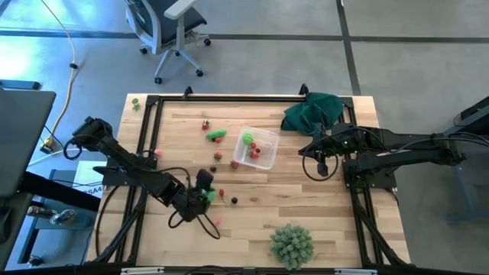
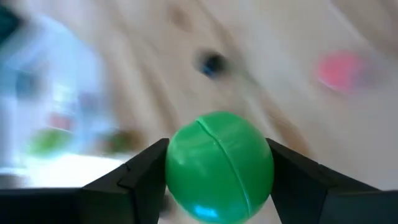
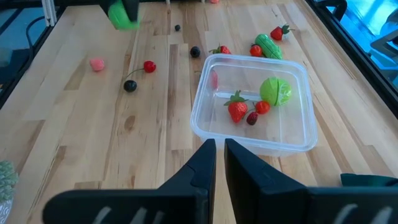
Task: Pick and placing Produce into tupperware
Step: Put the green pear into the transparent bin
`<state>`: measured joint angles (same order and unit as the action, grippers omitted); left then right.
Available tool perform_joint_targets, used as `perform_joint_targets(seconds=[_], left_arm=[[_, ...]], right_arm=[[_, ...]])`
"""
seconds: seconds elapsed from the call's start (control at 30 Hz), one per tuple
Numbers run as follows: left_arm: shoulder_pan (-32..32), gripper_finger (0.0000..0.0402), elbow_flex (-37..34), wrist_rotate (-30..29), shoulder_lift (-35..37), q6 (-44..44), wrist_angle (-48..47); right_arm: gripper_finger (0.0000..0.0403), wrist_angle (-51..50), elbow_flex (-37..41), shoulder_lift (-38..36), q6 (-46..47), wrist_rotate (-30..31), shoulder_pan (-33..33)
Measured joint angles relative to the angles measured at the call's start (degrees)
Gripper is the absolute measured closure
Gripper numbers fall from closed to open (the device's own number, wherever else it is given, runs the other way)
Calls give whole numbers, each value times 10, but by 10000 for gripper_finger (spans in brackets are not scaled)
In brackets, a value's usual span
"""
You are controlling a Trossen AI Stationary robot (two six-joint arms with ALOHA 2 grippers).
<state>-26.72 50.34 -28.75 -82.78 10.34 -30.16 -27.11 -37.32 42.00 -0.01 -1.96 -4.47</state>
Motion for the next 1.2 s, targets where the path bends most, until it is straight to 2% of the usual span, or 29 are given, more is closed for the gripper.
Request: perform_joint_targets(seconds=[0.1, 0.3, 0.37, 0.57, 0.7, 0.9, 1.03, 1.2], left_arm=[[18, 181, 57, -55, 1, 60, 1], [91, 168, 177, -62, 2, 201, 6], [129, 168, 209, -28, 2, 237, 6], [300, 178, 267, 225, -3, 268, 8], [404, 174, 270, 324, -40, 274, 27], [492, 171, 269, 392, -143, 300, 54], [513, 173, 269, 428, -207, 299, 69], [515, 169, 269, 439, -264, 299, 76]], right_arm=[[379, 0, 0, 0, 0, 0, 0], [379, 0, 0, 0, 0, 0, 0], [379, 0, 0, 0, 0, 0, 0], [379, 0, 0, 0, 0, 0, 0], [379, 0, 0, 0, 0, 0, 0], [379, 0, 0, 0, 0, 0, 0], [379, 0, 0, 0, 0, 0, 0], [379, 0, 0, 0, 0, 0, 0]])
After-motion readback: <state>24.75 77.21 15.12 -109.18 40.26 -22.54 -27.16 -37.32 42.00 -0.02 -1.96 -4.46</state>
